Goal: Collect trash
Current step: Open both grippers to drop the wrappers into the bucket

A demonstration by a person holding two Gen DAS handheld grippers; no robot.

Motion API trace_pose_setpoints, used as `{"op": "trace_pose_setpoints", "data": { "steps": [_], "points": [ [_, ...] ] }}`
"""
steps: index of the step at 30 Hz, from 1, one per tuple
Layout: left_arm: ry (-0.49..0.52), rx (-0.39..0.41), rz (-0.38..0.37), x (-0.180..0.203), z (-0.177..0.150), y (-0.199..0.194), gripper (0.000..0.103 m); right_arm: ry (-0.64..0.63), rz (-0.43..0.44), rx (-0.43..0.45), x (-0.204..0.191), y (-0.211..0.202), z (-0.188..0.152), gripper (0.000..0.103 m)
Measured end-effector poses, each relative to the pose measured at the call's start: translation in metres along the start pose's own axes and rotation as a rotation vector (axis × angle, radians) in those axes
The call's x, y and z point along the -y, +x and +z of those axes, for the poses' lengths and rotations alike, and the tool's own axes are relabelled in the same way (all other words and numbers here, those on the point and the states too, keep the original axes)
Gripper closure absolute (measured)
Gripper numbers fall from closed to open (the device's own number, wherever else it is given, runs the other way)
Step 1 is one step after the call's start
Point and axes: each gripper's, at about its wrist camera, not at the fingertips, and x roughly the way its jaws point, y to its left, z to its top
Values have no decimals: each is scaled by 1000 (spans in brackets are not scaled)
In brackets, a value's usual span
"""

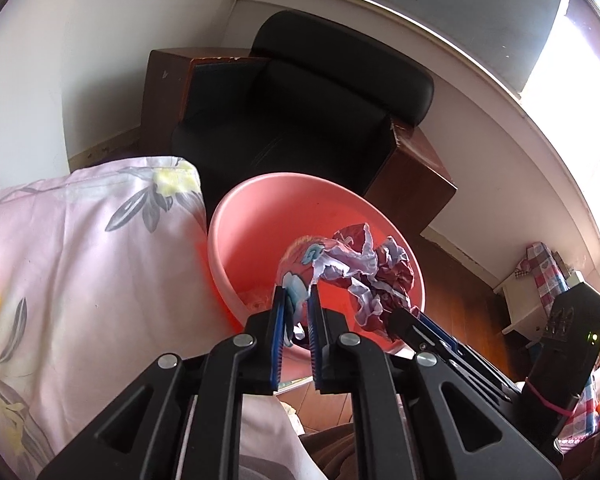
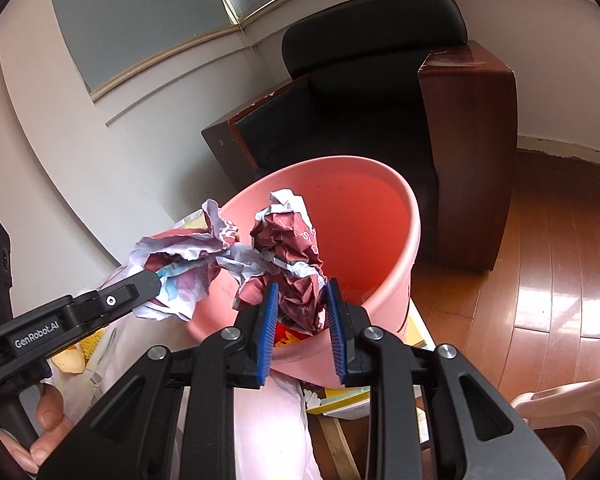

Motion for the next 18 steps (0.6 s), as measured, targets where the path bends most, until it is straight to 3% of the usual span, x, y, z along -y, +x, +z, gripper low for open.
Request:
{"op": "trace_pose_setpoints", "data": {
  "steps": [4,18],
  "points": [
    [0,4,13,-1,-1,-1,72,16,3,-7,3,3,1,76],
    [45,25,17,-2,-10,-24,63,7,-2,-15,0,4,2,68]
  ]
}}
